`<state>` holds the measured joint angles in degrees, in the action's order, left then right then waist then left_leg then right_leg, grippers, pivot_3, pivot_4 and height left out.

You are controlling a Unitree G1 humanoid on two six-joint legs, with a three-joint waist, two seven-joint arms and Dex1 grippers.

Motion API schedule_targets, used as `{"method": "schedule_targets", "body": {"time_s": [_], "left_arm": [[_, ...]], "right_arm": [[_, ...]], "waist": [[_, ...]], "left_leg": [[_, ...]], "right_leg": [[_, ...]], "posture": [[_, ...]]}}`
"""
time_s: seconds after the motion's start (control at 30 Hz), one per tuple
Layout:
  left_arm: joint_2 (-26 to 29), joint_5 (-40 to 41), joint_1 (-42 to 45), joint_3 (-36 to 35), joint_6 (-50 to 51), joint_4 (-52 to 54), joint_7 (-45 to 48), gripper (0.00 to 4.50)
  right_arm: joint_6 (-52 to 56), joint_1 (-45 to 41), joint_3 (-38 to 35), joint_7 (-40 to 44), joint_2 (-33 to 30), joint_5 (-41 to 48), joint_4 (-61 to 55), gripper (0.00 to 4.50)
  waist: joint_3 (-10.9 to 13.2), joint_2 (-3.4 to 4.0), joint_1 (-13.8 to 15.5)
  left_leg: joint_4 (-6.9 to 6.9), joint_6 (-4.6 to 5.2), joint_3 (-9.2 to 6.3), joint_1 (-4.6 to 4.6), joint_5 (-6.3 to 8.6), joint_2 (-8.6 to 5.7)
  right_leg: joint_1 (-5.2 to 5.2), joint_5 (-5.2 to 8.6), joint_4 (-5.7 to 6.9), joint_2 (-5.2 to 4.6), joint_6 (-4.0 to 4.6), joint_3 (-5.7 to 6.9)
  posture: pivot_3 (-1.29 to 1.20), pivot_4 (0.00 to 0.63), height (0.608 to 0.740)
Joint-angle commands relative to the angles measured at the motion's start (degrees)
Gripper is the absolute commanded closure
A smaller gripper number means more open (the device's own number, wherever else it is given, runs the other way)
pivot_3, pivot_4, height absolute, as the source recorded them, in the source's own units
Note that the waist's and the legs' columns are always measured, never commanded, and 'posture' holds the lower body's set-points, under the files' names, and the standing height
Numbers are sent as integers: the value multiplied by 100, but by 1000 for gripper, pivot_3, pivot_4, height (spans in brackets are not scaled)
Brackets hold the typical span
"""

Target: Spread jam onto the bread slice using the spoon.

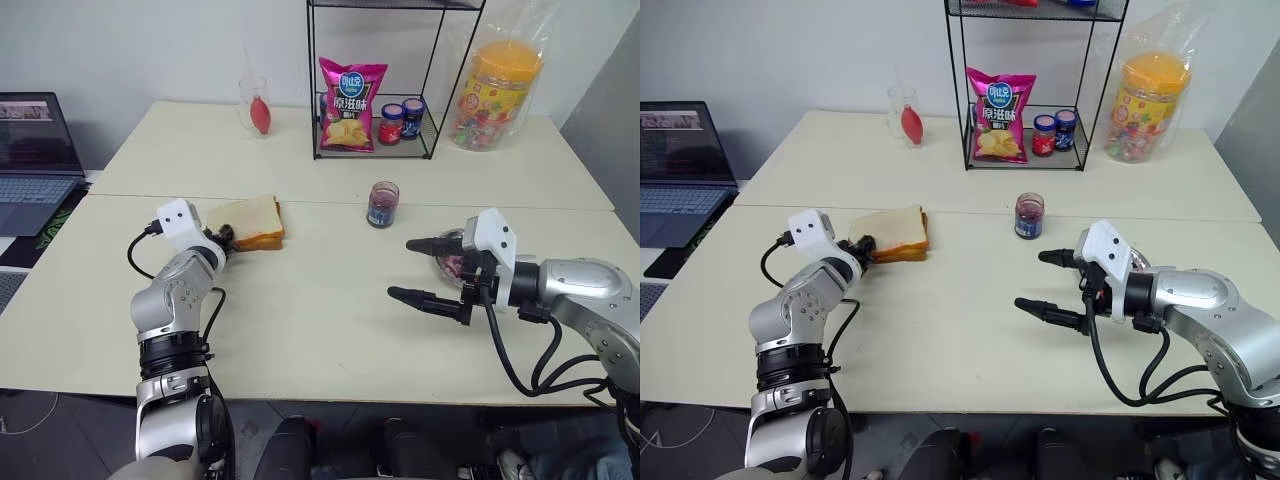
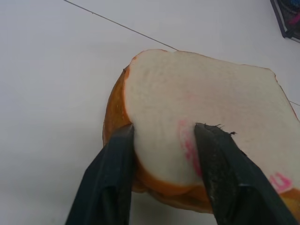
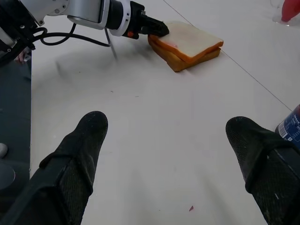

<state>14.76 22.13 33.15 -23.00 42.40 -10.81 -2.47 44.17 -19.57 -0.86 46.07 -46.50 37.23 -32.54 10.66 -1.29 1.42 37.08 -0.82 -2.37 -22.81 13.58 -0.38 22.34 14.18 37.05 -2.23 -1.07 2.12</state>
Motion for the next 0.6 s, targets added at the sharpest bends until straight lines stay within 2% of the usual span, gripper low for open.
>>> {"method": "schedule_targets", "body": {"time_s": [0.03,0.17,0.23,0.4,0.6], "left_arm": [[21,12,109,41,7,98,21,3444],[-66,154,103,-38,-115,314,40,4240],[-99,256,76,-70,-151,463,111,4492],[-185,900,-25,-174,-96,986,709,4492],[-149,2093,-213,-280,569,1712,1354,4492]], "right_arm": [[-56,-32,-170,-30,-27,33,-161,0],[-60,-36,-167,-16,-29,33,-140,0],[-59,-33,-171,-15,-30,35,-137,0],[-65,-36,-200,1,-53,30,-111,0],[-87,-19,-335,36,-152,2,-14,0]], "waist": [[0,0,1],[0,0,1],[0,-1,3],[1,-2,-9],[1,-2,-12]], "left_leg": [[0,0,0,0,0,0],[0,0,0,0,0,0],[0,0,-1,-1,0,0],[-1,-1,1,-3,0,1],[-2,-2,1,-2,0,4]], "right_leg": [[0,0,0,0,0,0],[0,0,0,0,0,0],[0,0,-1,-1,0,1],[2,-1,-4,-1,1,-1],[3,-1,-2,0,0,-1]], "posture": [[0,150,740],[0,150,740],[0,150,740],[0,150,740],[0,150,740]]}}
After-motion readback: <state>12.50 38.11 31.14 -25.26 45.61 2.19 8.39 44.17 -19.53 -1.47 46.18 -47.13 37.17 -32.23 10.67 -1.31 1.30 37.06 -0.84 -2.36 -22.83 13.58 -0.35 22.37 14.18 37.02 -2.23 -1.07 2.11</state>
